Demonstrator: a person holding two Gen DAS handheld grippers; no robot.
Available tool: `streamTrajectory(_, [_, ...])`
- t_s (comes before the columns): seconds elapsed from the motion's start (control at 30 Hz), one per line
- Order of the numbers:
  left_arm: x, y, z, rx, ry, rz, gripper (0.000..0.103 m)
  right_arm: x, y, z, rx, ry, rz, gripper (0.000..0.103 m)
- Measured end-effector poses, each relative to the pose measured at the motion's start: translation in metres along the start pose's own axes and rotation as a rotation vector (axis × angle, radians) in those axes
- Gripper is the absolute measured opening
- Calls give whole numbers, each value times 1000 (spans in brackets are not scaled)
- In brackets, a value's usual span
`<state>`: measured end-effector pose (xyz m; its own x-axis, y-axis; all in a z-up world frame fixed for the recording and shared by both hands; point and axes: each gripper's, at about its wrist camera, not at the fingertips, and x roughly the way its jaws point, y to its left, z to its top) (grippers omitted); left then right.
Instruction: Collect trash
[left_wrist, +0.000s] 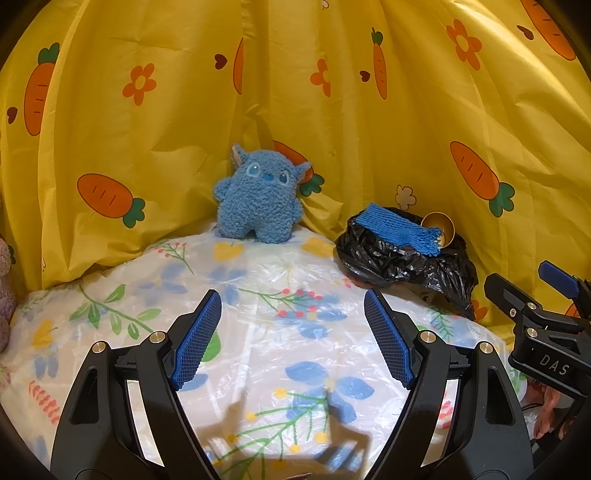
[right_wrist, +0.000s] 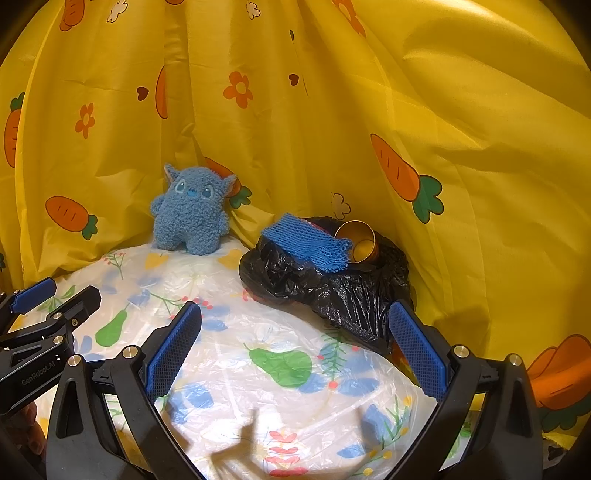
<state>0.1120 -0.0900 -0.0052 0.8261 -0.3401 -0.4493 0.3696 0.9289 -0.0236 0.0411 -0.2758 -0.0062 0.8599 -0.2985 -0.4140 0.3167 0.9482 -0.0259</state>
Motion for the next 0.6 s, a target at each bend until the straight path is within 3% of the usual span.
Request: streamTrajectory(0.6, [0,-4,3,8,-2,49,91,2,1,0,8,-4,-2,97])
